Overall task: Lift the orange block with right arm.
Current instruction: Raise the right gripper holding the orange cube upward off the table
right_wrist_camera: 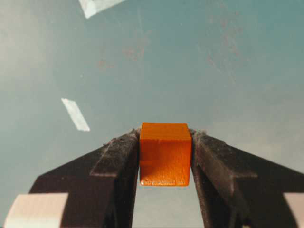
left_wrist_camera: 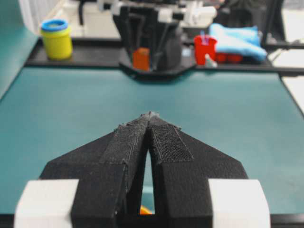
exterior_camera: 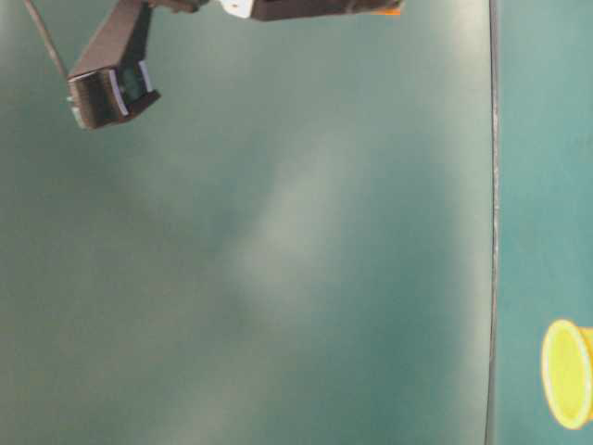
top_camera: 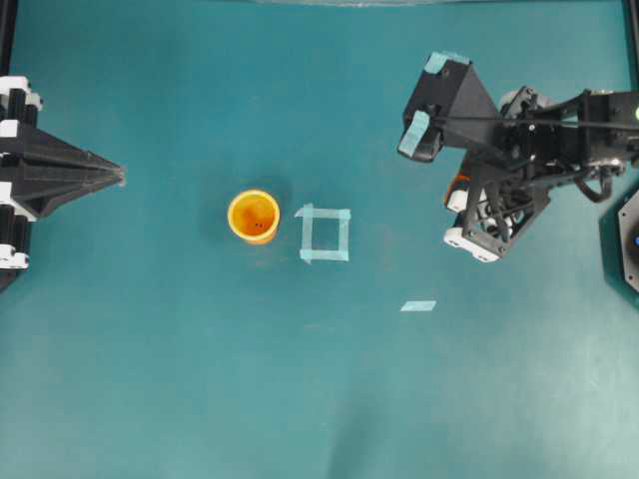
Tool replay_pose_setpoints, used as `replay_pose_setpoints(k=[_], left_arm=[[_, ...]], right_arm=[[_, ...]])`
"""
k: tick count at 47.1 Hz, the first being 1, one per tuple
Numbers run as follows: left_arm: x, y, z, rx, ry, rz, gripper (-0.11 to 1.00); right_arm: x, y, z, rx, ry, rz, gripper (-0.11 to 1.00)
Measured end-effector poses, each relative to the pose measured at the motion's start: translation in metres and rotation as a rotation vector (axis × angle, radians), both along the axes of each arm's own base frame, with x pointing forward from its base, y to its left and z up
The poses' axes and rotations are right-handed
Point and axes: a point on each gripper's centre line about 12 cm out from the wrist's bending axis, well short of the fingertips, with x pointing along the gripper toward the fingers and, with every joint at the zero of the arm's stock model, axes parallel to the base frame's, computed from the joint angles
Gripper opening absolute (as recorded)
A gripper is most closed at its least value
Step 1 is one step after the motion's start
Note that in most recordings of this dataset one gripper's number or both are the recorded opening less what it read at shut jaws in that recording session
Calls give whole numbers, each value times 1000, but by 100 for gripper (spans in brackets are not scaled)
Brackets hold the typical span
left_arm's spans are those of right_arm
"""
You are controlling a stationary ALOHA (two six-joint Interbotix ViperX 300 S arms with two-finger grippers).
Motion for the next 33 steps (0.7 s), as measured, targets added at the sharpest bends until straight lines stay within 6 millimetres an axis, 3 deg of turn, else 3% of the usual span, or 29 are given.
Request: replay_pose_setpoints(k=[33], left_arm=[[0,0,0,-2,0,0,0]], right_arm=[[-8,0,36,3,-2,-10,42]])
